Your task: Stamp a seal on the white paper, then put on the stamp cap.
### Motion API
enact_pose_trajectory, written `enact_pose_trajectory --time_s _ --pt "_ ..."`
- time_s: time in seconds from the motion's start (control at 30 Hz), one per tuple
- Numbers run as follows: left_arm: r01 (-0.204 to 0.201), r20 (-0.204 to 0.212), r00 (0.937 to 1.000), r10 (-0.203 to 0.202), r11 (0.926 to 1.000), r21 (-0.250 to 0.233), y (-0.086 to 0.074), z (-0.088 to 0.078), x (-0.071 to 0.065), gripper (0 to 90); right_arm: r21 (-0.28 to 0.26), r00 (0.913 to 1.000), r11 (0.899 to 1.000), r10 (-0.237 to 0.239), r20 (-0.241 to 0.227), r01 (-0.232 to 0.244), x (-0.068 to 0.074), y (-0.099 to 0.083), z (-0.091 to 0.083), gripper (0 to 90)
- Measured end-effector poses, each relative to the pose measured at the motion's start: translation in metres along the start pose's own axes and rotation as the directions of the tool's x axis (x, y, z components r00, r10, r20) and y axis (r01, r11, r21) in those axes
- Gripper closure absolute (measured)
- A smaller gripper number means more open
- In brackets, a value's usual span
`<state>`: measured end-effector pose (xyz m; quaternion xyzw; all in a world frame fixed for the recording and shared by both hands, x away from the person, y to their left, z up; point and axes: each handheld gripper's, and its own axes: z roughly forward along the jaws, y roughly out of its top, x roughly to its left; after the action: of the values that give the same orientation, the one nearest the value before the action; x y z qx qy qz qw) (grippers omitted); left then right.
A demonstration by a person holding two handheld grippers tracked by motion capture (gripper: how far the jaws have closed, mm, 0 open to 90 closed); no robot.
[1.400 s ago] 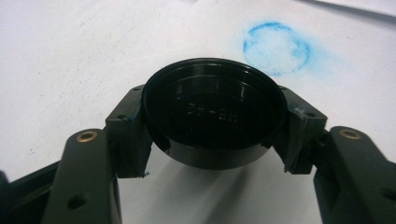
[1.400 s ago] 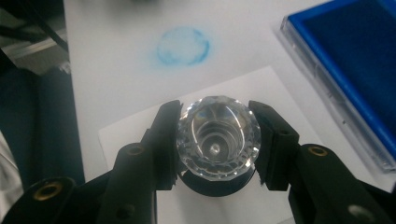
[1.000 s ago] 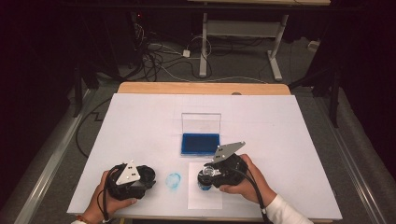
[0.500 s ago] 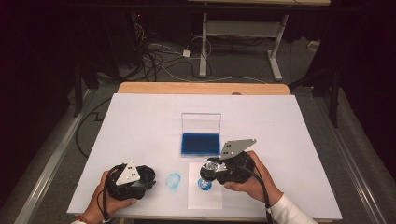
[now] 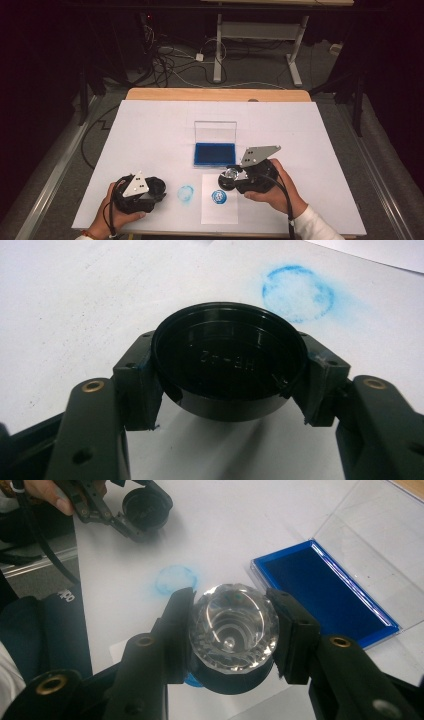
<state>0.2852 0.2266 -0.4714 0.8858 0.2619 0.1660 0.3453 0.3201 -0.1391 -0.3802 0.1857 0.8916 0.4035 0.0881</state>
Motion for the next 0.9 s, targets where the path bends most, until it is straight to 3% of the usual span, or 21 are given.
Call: enact_pose_trajectory --time_s 0.43,0.67,0.9 --pt "0.004 0.007 1.0 -0.004 1.0 -0.003 0.0 0.001 0.0 36.4 -0.04 0.9996 0.999 0.017 0.023 -0.016 -0.006 0.0 -0.012 57.4" --pt "-0.001 0.005 1.0 0.001 0.9999 0.013 0.001 0.003 -0.003 36.4 -0.064 0.9989 0.998 0.009 0.045 -0.006 -0.004 0.001 -0.019 57.3" --pt "-0.013 0.004 0.9999 0.013 0.9999 -0.01 0.007 0.002 -0.004 36.4 -0.076 0.9988 0.997 0.001 0.048 0.003 0.001 0.001 -0.023 57.4"
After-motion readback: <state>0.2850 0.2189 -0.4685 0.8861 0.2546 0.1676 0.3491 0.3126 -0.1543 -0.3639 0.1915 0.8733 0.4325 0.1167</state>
